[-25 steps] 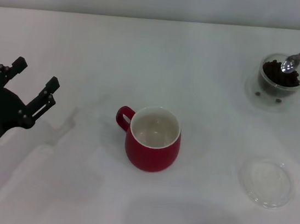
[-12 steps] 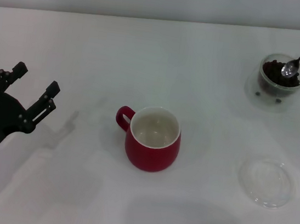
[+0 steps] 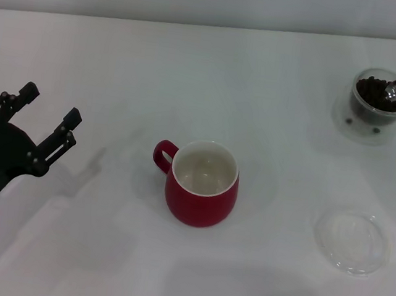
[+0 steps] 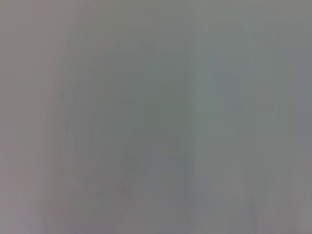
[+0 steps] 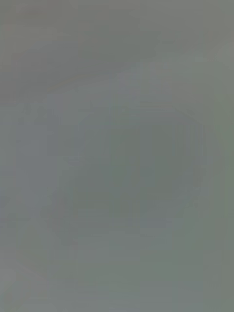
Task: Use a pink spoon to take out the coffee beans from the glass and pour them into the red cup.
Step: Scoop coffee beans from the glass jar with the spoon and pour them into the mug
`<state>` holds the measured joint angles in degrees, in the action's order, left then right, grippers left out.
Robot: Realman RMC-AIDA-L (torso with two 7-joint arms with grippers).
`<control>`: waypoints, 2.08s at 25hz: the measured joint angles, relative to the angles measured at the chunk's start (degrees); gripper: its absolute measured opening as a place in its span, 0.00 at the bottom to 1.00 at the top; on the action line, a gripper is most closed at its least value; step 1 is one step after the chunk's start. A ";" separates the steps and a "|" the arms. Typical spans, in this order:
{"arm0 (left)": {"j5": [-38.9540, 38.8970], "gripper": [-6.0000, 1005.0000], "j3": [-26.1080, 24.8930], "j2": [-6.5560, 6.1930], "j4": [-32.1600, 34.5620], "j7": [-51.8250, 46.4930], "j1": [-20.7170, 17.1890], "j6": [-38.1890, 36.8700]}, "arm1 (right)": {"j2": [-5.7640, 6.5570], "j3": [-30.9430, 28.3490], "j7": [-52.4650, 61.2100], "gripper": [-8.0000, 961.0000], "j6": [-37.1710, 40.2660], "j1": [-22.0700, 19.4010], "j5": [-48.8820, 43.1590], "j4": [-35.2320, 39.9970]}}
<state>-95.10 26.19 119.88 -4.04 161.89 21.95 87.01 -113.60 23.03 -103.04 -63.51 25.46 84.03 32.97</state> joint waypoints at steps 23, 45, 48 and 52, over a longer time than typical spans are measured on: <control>-0.44 0.77 -0.18 -0.18 0.51 0.09 0.40 -0.91 | 1.20 -2.87 16.99 0.16 5.96 -1.43 4.68 -5.60; -0.37 0.77 -0.17 -0.35 0.84 0.09 -0.09 -3.89 | 1.47 -3.08 23.84 0.16 10.03 -0.82 12.58 -12.96; -0.38 0.77 -0.17 -0.35 1.13 0.09 -0.18 -4.58 | 2.01 -3.08 25.21 0.16 10.04 -1.17 13.41 -13.77; -0.39 0.77 -0.17 -0.35 1.26 0.09 -0.15 -5.65 | 2.02 -3.19 27.27 0.16 10.22 -2.00 15.00 -14.04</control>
<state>-95.49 26.02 119.53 -2.79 161.98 21.79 81.36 -111.58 19.84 -75.77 -53.29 23.45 99.03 18.93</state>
